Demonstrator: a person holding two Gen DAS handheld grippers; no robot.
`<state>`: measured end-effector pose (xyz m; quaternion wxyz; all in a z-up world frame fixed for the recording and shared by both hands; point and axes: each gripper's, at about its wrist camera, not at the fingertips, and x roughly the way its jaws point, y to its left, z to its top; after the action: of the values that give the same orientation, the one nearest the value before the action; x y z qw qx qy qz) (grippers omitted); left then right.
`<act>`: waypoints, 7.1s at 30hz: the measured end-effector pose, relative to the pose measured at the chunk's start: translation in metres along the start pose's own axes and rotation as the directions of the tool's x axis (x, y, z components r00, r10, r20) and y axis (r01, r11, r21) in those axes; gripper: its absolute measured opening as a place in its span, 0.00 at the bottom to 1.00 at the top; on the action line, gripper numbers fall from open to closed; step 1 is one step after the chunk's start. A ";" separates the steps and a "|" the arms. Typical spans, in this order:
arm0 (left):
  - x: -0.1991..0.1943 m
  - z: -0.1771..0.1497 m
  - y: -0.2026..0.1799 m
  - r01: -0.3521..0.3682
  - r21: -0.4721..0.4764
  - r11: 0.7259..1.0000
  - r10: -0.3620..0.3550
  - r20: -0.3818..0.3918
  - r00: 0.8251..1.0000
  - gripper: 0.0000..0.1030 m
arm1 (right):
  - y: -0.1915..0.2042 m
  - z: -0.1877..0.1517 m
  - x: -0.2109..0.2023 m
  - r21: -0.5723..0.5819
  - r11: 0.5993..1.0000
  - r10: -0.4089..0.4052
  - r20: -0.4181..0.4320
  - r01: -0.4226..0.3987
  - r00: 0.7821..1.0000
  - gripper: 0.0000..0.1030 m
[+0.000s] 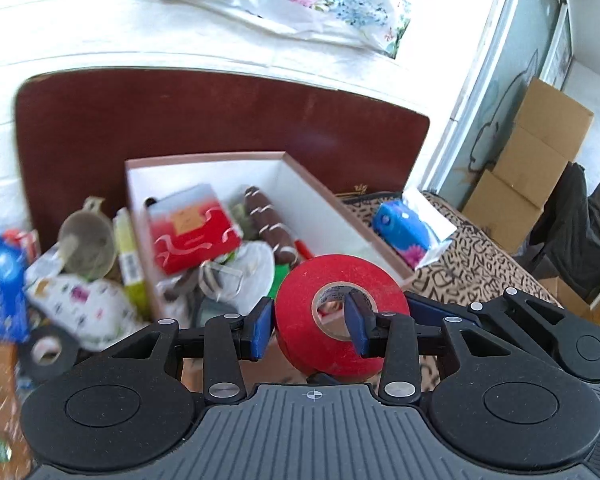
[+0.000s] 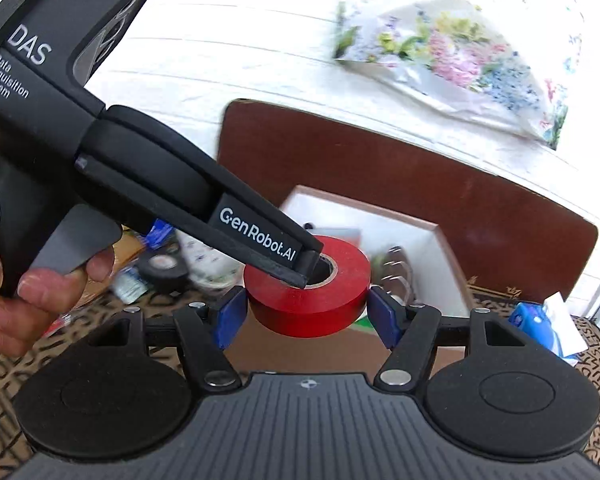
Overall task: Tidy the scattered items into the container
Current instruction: 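Carry the red tape roll with left tool into the cardboard box, then open left tool to drop the tape roll and withdraw toward the pile, then reach into the pile and grasp the packaged insole with left tool, then lift the packaged insole with left tool and carry it toward the box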
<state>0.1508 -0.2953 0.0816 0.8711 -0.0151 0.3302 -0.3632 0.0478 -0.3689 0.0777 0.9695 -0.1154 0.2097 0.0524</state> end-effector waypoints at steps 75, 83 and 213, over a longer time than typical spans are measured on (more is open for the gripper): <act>-0.103 -0.185 0.128 -0.162 -0.289 0.943 0.151 -0.059 0.987 1.00 | 0.156 -0.064 0.029 0.076 0.989 0.139 -0.148 -0.129 0.979 0.99; -0.136 -0.195 0.181 -0.265 -0.405 0.875 0.279 -0.027 0.960 1.00 | 0.183 -0.063 0.040 0.067 0.983 0.182 -0.182 -0.172 0.966 0.99; -0.134 -0.166 0.109 -0.184 -0.258 0.949 0.173 -0.065 0.983 0.38 | 0.135 -0.066 -0.011 0.314 0.915 0.307 -0.129 -0.255 0.943 0.32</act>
<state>0.0518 -0.0938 -0.0017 0.8836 -0.0928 0.3936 -0.2362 -0.0087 -0.2548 -0.0032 0.9358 0.0565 0.3143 0.1495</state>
